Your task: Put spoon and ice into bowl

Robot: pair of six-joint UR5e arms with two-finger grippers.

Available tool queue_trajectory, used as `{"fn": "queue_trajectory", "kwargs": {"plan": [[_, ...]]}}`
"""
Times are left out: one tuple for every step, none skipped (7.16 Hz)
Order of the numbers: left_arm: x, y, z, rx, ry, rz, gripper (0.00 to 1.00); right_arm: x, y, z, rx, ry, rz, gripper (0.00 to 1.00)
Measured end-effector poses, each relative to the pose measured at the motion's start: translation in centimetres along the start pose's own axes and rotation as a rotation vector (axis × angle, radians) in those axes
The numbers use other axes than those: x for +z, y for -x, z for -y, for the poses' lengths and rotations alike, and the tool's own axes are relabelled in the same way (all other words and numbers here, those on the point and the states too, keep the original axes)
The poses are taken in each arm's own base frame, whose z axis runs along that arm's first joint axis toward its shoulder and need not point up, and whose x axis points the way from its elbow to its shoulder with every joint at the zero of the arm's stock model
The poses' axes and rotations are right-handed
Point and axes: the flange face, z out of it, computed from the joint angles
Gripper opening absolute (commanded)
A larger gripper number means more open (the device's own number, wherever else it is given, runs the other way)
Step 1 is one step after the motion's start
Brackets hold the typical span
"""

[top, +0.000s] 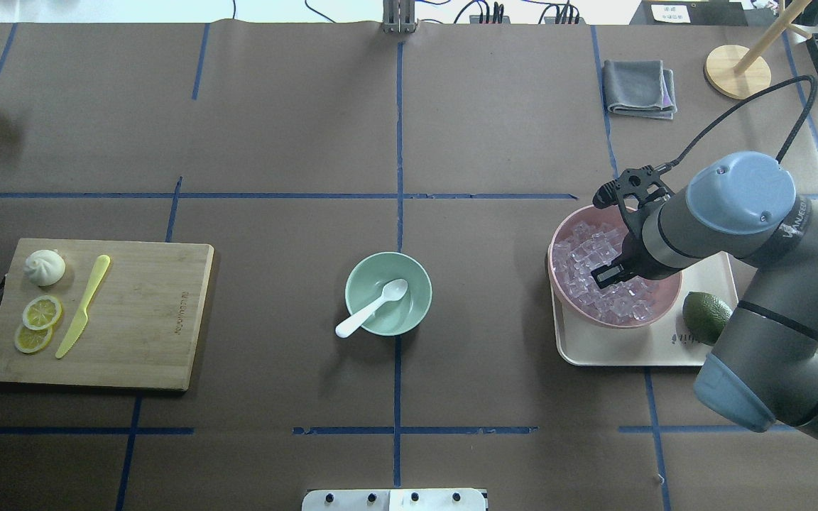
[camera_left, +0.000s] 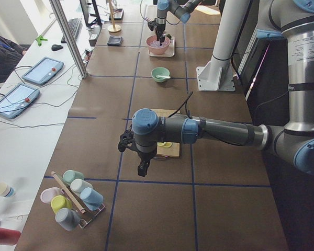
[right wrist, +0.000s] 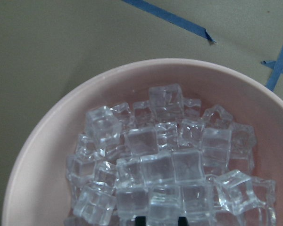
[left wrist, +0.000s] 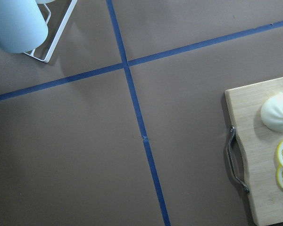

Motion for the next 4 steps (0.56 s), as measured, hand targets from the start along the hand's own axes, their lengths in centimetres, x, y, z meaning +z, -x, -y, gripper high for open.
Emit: {"fn": "queue_trajectory", "kwargs": {"plan": [[0.0,0.0,0.0,0.000,0.000,0.000,1.00,-0.2,-0.1,0.1,0.005,-0.001,0.002,0.00],[0.0,0.0,0.0,0.000,0.000,0.000,1.00,-0.6,0.0,0.3,0.035,-0.008,0.007,0.00],[0.0,0.0,0.0,0.000,0.000,0.000,1.00,-1.4,0.8,1.0,0.111,-0.022,0.024,0.00],[0.0,0.0,0.0,-0.001,0.000,0.000,1.00,-2.7,2.4,2.2,0.226,-0.041,0.051,0.00]]}}
